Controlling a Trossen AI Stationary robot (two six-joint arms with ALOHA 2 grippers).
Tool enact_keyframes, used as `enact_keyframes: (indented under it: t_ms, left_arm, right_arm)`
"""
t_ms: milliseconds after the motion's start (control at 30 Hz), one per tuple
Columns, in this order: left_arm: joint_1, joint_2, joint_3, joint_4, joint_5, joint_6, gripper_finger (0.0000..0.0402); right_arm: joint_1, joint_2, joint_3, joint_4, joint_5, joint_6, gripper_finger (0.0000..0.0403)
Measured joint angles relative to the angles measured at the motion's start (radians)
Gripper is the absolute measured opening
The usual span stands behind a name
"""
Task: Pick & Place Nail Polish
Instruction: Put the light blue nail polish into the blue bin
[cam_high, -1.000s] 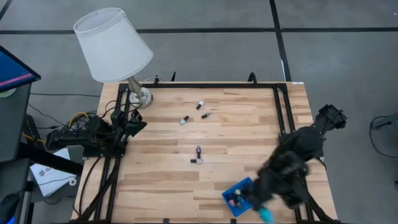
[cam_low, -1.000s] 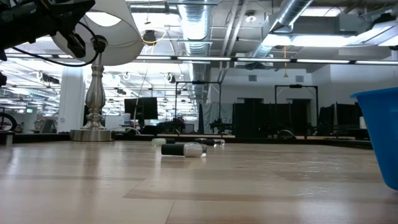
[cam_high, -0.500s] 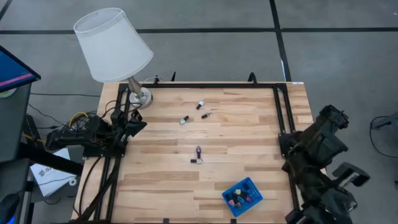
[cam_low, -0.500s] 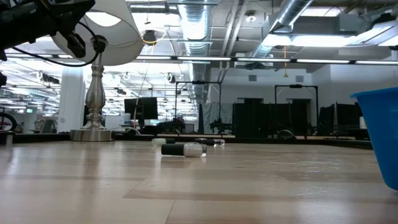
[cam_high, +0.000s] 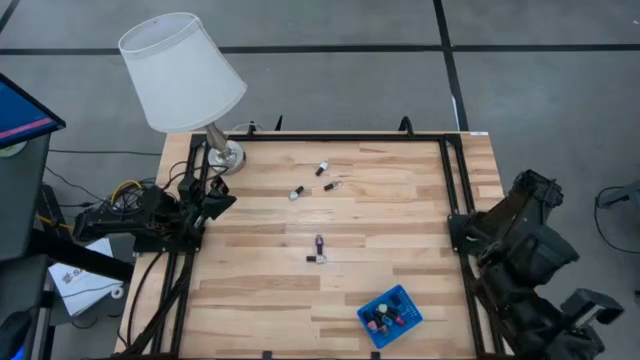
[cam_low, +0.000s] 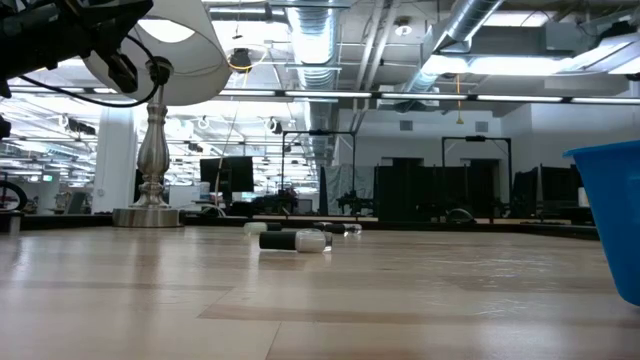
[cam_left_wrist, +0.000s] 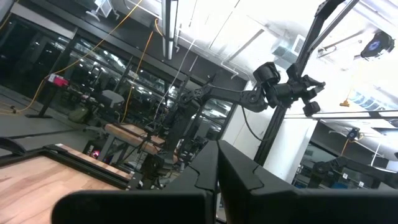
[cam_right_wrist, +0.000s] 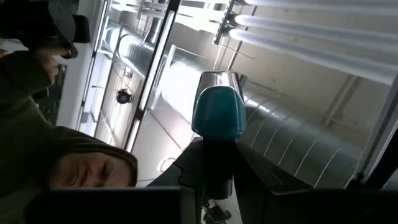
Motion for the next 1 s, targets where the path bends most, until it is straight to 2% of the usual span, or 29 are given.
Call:
enact_keyframes:
  t_ms: [200, 267, 367, 533, 633, 733, 800, 867, 1000]
  left_arm:
    - [0.0, 0.0, 0.0, 0.0, 0.0, 0.0, 0.0001]
    - [0.0, 0.0, 0.0, 0.0, 0.0, 0.0, 0.0001]
    - [0.0, 0.0, 0.0, 0.0, 0.0, 0.0, 0.0001]
    - [0.0, 0.0, 0.0, 0.0, 0.0, 0.0, 0.0001]
    - [0.0, 0.0, 0.0, 0.0, 0.0, 0.0, 0.0001]
    - [0.0, 0.0, 0.0, 0.0, 0.0, 0.0, 0.0001]
    - [0.0, 0.0, 0.0, 0.0, 0.0, 0.0, 0.0001]
    - [0.0, 0.0, 0.0, 0.0, 0.0, 0.0, 0.0001]
    - [0.0, 0.0, 0.0, 0.0, 0.0, 0.0, 0.0001]
  right_arm:
    - [0.029, 0.0, 0.0, -0.017, 0.041, -0.07, 0.005]
    - [0.027, 0.0, 0.0, 0.005, 0.11, -0.069, 0.005]
    - [0.026, 0.0, 0.0, 0.086, 0.3, 0.028, 0.0049]
    - [-0.016, -0.001, 0.0, 0.168, 0.695, 0.378, 0.0049]
    - [-0.06, 0.0, 0.0, 0.157, 0.983, 0.568, 0.0048]
    - [-0.116, -0.002, 0.0, 0.04, 1.277, 0.791, 0.0048]
    - [-0.155, -0.001, 0.0, -0.118, 1.419, 0.968, 0.0048]
    - [-0.191, 0.0, 0.0, -0.313, 1.486, 1.189, 0.0048]
    - [-0.242, 0.0, 0.0, -0.703, 1.477, 1.681, 0.0048]
